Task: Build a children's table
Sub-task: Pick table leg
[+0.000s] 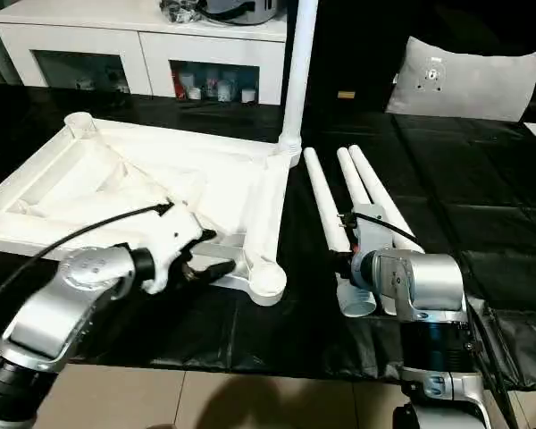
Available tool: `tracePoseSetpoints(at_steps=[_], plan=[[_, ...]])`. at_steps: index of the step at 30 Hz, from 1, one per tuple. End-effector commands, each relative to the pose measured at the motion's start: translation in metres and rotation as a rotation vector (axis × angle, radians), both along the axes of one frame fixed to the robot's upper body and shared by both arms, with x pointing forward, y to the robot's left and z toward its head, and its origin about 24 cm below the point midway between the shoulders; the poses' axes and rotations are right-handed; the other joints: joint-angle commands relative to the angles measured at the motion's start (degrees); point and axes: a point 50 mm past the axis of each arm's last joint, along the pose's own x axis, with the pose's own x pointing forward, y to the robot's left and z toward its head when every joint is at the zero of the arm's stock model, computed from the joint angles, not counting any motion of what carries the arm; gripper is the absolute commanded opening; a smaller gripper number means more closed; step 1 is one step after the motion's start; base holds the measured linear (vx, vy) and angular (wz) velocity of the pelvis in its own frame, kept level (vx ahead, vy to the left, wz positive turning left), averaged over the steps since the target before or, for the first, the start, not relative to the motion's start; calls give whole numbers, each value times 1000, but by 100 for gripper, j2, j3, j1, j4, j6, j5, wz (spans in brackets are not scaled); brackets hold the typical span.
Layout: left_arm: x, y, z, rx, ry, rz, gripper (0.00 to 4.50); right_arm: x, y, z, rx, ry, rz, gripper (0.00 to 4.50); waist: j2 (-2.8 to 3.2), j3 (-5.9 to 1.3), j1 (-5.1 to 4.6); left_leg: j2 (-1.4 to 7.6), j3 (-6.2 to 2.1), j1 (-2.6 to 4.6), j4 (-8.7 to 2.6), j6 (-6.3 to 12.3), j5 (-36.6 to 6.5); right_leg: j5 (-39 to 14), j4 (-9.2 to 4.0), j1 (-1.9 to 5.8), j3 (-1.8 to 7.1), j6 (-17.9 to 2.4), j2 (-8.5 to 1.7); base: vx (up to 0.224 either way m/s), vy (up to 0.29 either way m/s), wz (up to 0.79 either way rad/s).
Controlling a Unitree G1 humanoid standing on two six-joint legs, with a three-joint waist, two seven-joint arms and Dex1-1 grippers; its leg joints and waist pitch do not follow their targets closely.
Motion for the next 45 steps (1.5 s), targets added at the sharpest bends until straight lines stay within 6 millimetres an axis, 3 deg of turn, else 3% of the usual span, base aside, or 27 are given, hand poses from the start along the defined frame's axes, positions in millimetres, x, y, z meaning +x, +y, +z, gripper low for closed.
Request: tracePoseSetpoints(at_steps=[1,8,9,11,14,16,18,19,20,21,23,26,30,31,35,37,42,45], plan=[[5,0,5,-3,-41,20,344,0,0,-4,17,13,-19,190,-2,-370,17,232,-67,9,-362,-90,-463,-965,-415,331,320,-804,-445,0,0,0],[12,2,13,-53,-63,74,344,11,-6,13,39,-131,-103,189,-14,-377,23,220,-59,8,-354,-96,-480,-1107,-429,317,324,-718,-455,0,0,0],[16,4,19,-74,-83,96,344,18,-8,24,87,-238,-129,188,-69,-378,23,221,-54,3,-358,-79,-479,-1091,-425,322,323,-709,-453,0,0,0],[19,4,24,-98,-103,117,344,23,-8,36,147,-358,-145,188,-41,-397,43,221,-55,-6,-346,-48,-407,-938,-392,323,326,-738,-467,0,0,0],[30,3,40,-204,-147,171,344,32,-4,63,377,-565,-133,188,-38,-387,42,218,-50,-8,-340,73,-448,-816,-380,322,314,-838,-462,0,0,0],[35,0,51,-284,-147,178,362,32,1,79,516,-660,-99,188,26,-393,61,218,-62,-11,-337,126,-442,-740,-371,326,306,-903,-462,0,0,0],[41,-8,67,-413,-127,175,373,27,12,97,676,-783,8,188,7,-401,71,213,-53,-23,-328,187,-378,-545,-354,345,302,-973,-455,0,0,0],[41,-8,67,-413,-127,175,380,27,12,97,676,-783,8,188,5,-408,83,211,-48,-28,-316,216,-363,-463,-351,345,300,-1017,-459,0,0,0],[46,-17,84,-528,-125,163,380,19,22,106,802,-847,113,188,0,-410,95,207,-52,-39,-313,285,-302,-338,-341,356,290,-1095,-448,0,0,0],[47,-19,88,-561,-125,158,391,17,25,108,838,-863,143,188,16,-417,130,213,-55,-29,-305,312,-318,-321,-347,353,289,-1117,-464,0,0,0],[49,-24,97,-643,-108,157,417,13,30,111,886,-876,197,188,-7,-411,167,230,-59,-31,-305,362,-311,-367,-358,353,286,-1166,-471,0,0,0],[54,-38,123,-924,8,122,440,-1,48,115,1000,-886,384,188,-19,-403,220,218,-58,-51,-284,386,-345,-491,-391,363,277,-1240,-479,0,0,0],[51,-46,137,-1065,84,48,450,-8,55,116,1055,-879,472,188,-35,-392,266,210,-58,-64,-294,319,-374,-1024,-441,356,264,-1011,-483,0,0,0],[51,-47,139,-1089,100,36,450,-9,57,116,1065,-874,489,188,-64,-389,281,213,-68,-79,-308,321,-334,-1082,-454,361,258,-930,-476,0,0,0],[48,-50,143,-1131,139,8,450,-11,60,114,1078,-861,525,188,-45,-392,331,225,-75,-61,-314,299,-273,-1119,-461,331,261,-768,-472,0,0,0],[46,-51,143,-1151,170,-2,450,-12,63,112,1080,-850,546,188,-20,-408,341,231,-72,-58,-303,264,-245,-986,-436,330,264,-795,-472,0,0,0],[45,-53,143,-1156,192,-3,450,-11,66,108,1027,-840,559,188,-62,-410,344,231,-83,-70,-310,297,-146,-657,-419,349,259,-826,-468,0,0,0],[45,-53,141,-1093,122,44,423,-4,71,101,808,-862,559,188,-83,-405,351,231,-82,-77,-315,199,-148,-819,-427,351,265,-697,-479,0,0,0]])
